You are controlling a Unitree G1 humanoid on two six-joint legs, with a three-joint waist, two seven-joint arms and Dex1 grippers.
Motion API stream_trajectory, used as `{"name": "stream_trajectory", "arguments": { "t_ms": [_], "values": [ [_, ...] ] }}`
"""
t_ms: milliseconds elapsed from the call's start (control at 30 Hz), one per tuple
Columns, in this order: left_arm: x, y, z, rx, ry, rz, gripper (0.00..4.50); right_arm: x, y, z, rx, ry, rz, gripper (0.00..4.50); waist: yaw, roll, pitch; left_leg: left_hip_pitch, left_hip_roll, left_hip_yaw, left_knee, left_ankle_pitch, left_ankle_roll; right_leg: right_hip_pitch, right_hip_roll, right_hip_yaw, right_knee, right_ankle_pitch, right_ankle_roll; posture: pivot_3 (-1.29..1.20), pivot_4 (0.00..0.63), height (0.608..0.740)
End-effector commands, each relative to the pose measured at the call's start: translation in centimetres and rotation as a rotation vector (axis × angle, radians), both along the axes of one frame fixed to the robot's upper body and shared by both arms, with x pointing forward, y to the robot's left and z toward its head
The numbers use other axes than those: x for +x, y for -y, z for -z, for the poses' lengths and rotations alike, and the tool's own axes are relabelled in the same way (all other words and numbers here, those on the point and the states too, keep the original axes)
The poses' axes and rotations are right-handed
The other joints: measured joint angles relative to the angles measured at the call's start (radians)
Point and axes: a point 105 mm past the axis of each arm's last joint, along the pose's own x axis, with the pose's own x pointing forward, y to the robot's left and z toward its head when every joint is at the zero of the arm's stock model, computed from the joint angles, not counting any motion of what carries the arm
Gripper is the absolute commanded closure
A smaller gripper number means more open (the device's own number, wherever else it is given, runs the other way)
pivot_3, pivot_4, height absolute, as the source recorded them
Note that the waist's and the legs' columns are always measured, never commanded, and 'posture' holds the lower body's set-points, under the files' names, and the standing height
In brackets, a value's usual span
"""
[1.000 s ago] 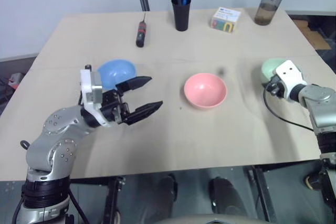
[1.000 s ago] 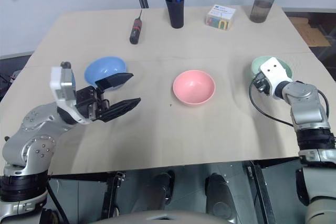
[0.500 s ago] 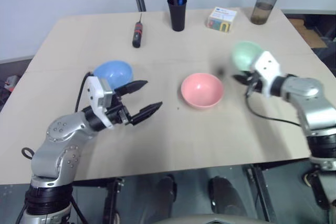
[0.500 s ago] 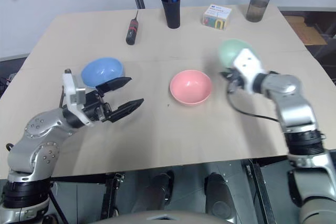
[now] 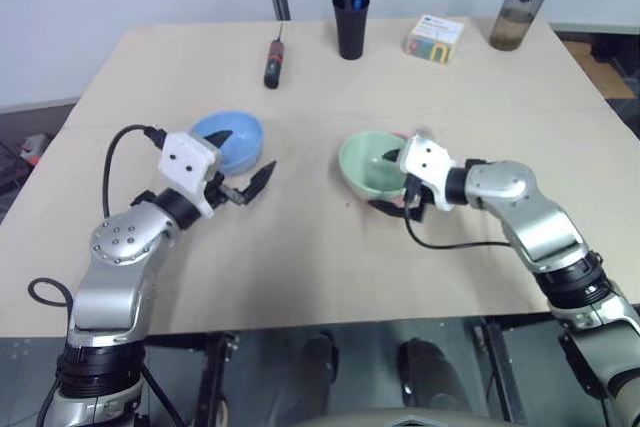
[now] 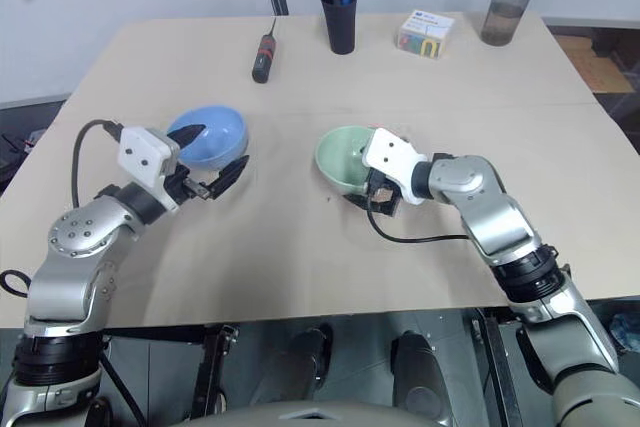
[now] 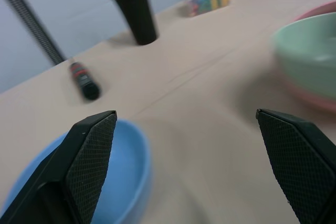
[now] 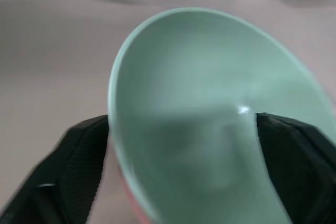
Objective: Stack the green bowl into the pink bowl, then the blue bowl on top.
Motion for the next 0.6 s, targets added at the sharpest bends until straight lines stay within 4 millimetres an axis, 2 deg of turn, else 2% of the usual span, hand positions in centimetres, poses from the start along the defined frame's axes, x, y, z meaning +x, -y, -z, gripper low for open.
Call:
{"name": "stream_trajectory", "arguments": {
  "t_ms": [33, 100, 233, 367, 467, 600],
  "values": [
    [0.1, -0.2, -0.5, 0.051, 0.009, -0.072, 0.00, -1.0, 0.3, -2.7, 0.043, 0.080, -0.011, 0.05, 0.001, 0.000, 0.000, 0.000, 0.000, 0.000, 0.000, 0.000, 0.000, 0.000, 0.000, 0.000, 0.000, 0.000, 0.000, 0.00, 0.150, 0.740],
    [0.5, -0.5, -0.1, 0.089, -0.006, -0.124, 0.00, -1.2, 0.4, -3.3, 0.070, 0.089, -0.002, 0.05, 0.001, 0.000, 0.000, 0.000, 0.000, 0.000, 0.000, 0.000, 0.000, 0.000, 0.000, 0.000, 0.000, 0.000, 0.000, 0.00, 0.150, 0.740],
    [1.9, -1.9, 1.5, 0.239, -0.129, -0.265, 0.00, -3.2, -1.1, -5.8, 0.244, 0.075, -0.093, 0.05, 0.001, -0.001, 0.001, 0.000, 0.000, -0.001, 0.001, 0.000, 0.000, 0.000, 0.001, 0.000, 0.001, -0.001, 0.002, 0.00, 0.150, 0.740],
    [3.1, -1.5, 2.2, 0.354, -0.180, -0.319, 0.00, -4.3, -1.7, -5.6, 0.261, 0.064, -0.138, 0.05, 0.001, -0.001, 0.001, 0.000, 0.001, -0.001, 0.001, 0.000, 0.000, 0.000, 0.002, 0.000, 0.002, -0.002, 0.004, 0.00, 0.150, 0.740],
    [4.1, -1.1, 2.3, 0.427, -0.219, -0.351, 0.00, -4.5, -1.8, -5.6, 0.266, 0.058, -0.139, 0.05, 0.002, -0.001, 0.001, 0.000, 0.000, -0.001, 0.001, 0.000, 0.000, 0.000, 0.001, 0.000, 0.001, -0.002, 0.004, 0.00, 0.150, 0.740],
    [4.7, -1.1, 1.9, 0.462, -0.241, -0.382, 1.10, -4.5, -1.5, -5.7, 0.262, 0.059, -0.125, 0.00, -0.003, -0.001, 0.001, 0.000, 0.000, -0.001, 0.001, 0.000, 0.000, 0.000, 0.002, 0.000, 0.002, -0.002, 0.004, 0.00, 0.150, 0.740]
  ]
}}
